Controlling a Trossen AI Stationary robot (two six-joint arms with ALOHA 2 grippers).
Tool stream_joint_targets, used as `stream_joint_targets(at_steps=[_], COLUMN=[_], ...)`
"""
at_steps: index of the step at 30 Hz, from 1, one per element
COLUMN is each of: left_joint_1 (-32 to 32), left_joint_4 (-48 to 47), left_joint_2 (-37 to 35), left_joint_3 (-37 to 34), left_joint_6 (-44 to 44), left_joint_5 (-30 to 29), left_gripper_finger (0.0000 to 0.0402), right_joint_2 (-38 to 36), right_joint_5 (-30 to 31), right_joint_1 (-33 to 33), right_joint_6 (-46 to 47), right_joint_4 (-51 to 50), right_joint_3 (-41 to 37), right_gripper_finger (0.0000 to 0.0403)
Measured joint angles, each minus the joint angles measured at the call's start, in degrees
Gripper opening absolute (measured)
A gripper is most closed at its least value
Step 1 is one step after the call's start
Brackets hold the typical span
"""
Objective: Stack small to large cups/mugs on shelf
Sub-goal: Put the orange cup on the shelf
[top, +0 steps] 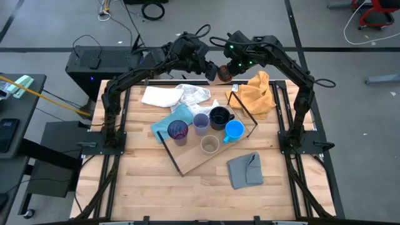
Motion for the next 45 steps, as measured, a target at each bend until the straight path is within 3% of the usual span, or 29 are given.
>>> stream_joint_targets(at_steps=[7,21,37,41,45], left_joint_1=[1.14,1.07,1.01,1.01,1.03], left_joint_4=[0.86,-7.04,-10.57,-10.34,-9.41], left_joint_2=[0.00,1.18,1.13,1.11,1.10], left_joint_3=[0.00,0.02,0.04,0.02,0.04], left_joint_6=[-1.18,1.92,5.97,6.70,8.73], left_joint_5=[5.13,5.39,4.71,4.66,4.48], left_gripper_finger=[0.0136,0.0141,0.0101,0.0084,0.0040], right_joint_2=[0.00,2.81,3.72,3.72,3.72], right_joint_5=[-0.10,-0.20,3.48,3.51,3.70], right_joint_1=[1.04,4.20,6.19,6.19,6.17], right_joint_6=[-1.16,-3.01,-4.55,-4.52,-4.52], right_joint_4=[0.38,0.66,1.60,1.60,1.74], right_joint_3=[0.00,-0.07,-0.11,-0.11,-0.11], right_gripper_finger=[0.0000,0.0000,0.0000,0.0000,0.0000])
